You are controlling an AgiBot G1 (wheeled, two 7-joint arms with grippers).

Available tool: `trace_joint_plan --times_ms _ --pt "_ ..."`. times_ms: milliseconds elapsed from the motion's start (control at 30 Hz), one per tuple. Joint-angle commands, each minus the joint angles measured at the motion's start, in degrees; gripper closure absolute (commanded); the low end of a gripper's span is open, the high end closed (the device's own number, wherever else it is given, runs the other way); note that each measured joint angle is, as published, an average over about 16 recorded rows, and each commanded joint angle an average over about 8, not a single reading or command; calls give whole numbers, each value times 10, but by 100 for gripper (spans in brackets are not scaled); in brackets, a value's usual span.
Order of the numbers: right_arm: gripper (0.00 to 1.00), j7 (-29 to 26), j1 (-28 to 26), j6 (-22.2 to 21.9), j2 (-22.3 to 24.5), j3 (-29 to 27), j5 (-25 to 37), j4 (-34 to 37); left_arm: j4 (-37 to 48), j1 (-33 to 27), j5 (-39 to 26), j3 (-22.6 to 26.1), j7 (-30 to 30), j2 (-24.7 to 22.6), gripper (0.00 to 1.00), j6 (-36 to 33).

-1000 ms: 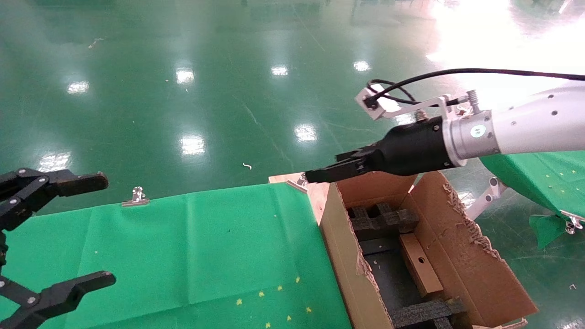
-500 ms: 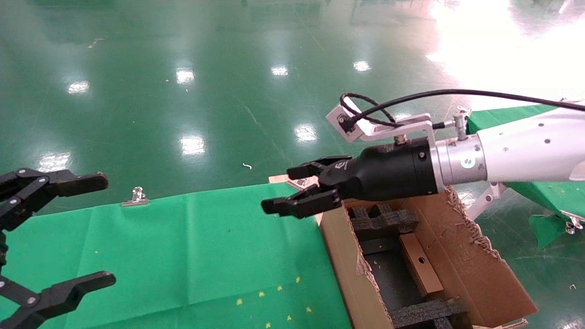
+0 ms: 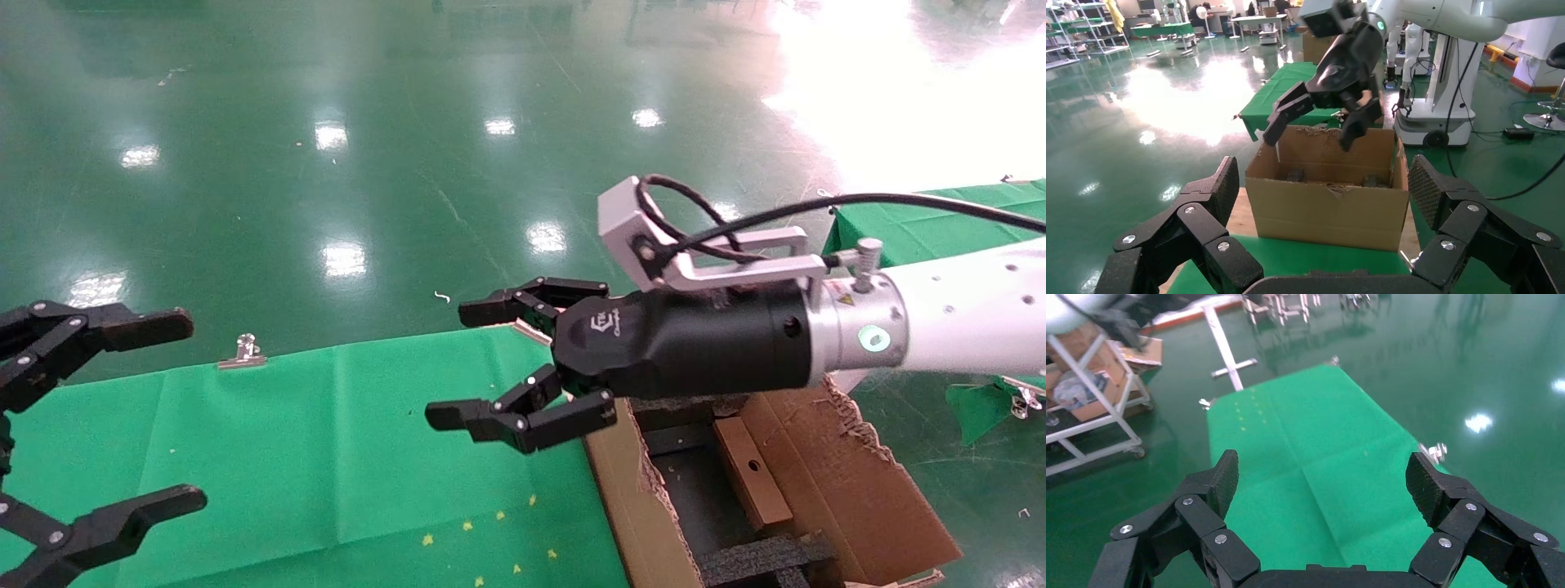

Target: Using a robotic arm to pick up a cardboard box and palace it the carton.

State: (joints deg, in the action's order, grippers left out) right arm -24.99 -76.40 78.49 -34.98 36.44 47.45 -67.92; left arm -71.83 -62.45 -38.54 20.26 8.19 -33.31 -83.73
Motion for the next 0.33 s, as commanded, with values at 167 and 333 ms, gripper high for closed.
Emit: trace_joint_plan --times_ms 167,333 --pt "0 56 58 28 0 -80 -22 -22 0 0 0 0 0 0 0 0" --pt "0 89 92 45 0 -127 -35 -35 0 0 0 0 0 0 0 0"
